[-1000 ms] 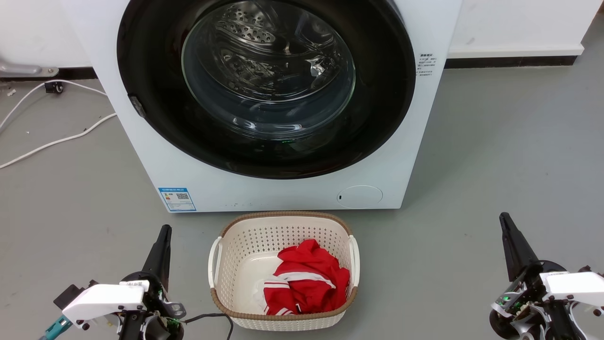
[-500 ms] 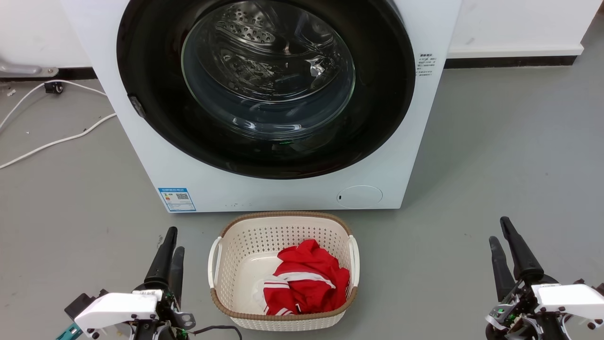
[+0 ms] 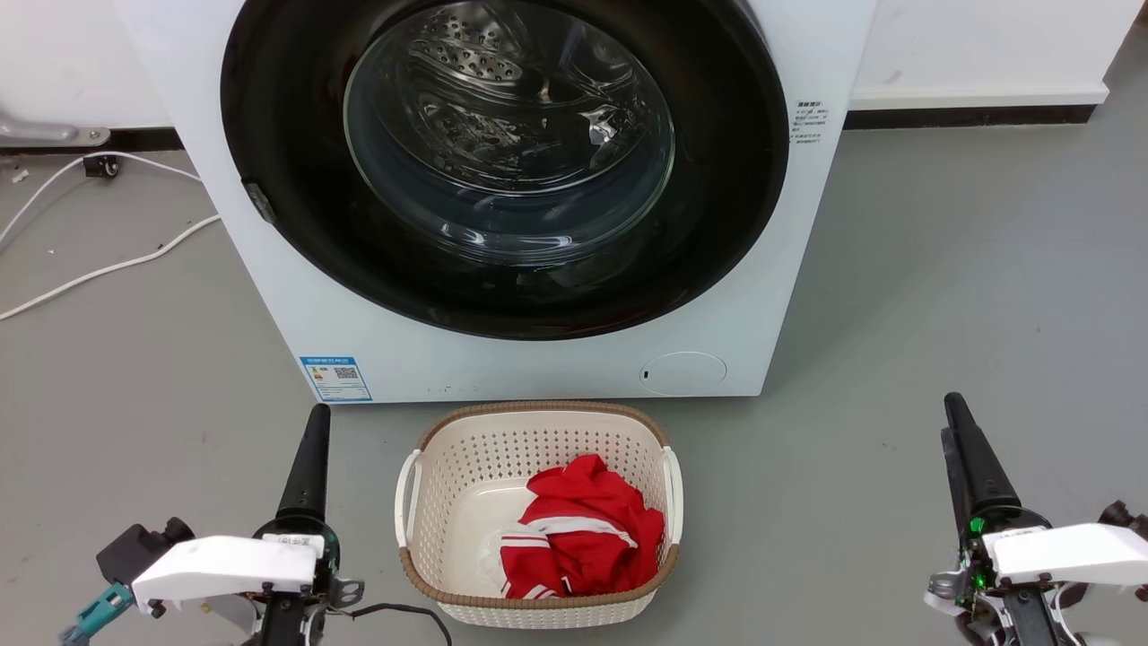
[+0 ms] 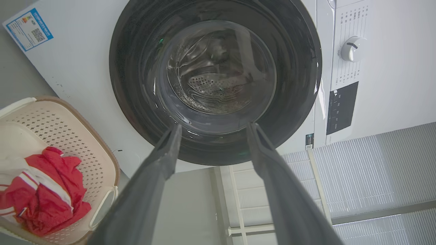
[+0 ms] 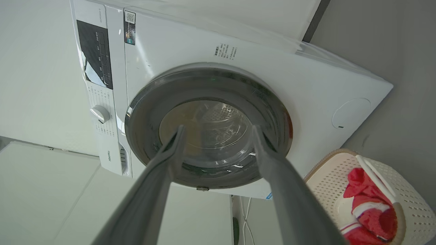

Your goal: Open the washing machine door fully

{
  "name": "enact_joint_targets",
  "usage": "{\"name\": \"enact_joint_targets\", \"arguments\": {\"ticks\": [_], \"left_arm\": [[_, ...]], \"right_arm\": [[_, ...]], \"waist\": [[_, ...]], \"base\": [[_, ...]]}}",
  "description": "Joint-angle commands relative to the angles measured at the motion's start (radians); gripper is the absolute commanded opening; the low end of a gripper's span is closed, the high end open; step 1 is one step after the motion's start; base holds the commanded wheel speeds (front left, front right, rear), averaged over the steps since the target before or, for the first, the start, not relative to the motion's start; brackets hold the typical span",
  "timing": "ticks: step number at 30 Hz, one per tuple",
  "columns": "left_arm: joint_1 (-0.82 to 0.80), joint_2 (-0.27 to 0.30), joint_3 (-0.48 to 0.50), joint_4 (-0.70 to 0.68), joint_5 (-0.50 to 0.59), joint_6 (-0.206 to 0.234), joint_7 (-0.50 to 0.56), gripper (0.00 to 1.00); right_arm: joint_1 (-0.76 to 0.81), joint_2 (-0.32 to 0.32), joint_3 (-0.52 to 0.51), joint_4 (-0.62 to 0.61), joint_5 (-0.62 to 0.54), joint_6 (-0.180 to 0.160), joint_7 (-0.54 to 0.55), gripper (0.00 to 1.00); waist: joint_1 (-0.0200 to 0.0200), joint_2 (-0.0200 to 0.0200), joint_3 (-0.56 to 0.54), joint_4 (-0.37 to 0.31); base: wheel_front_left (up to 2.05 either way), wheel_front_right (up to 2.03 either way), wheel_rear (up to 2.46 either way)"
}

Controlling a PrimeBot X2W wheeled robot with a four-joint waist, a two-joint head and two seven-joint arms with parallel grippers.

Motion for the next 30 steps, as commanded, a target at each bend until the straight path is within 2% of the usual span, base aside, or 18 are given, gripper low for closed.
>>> {"name": "enact_joint_targets", "arguments": {"ticks": [1, 13, 30], "left_arm": [[-0.027, 0.003, -0.005, -0.026, 0.045, -0.001, -0.010, 1.00], [-0.025, 0.003, -0.003, -0.086, 0.280, -0.002, -0.057, 1.00], [-0.010, 0.003, -0.022, -0.089, 0.590, 0.003, -0.113, 1.00]], "right_arm": [[-0.014, -0.002, 0.002, -0.030, -0.053, 0.001, -0.010, 1.00], [-0.004, -0.003, 0.021, -0.101, -0.458, 0.001, -0.056, 1.00], [0.014, -0.001, 0.042, -0.133, -0.750, 0.001, -0.076, 1.00]], "waist": [[0.0000, 0.0000, 0.000, 0.000], [0.0000, 0.0000, 0.000, 0.000], [0.0000, 0.0000, -0.005, 0.001]], "base": [[0.00, 0.00, 0.00], [0.00, 0.00, 0.00], [0.00, 0.00, 0.00]]}}
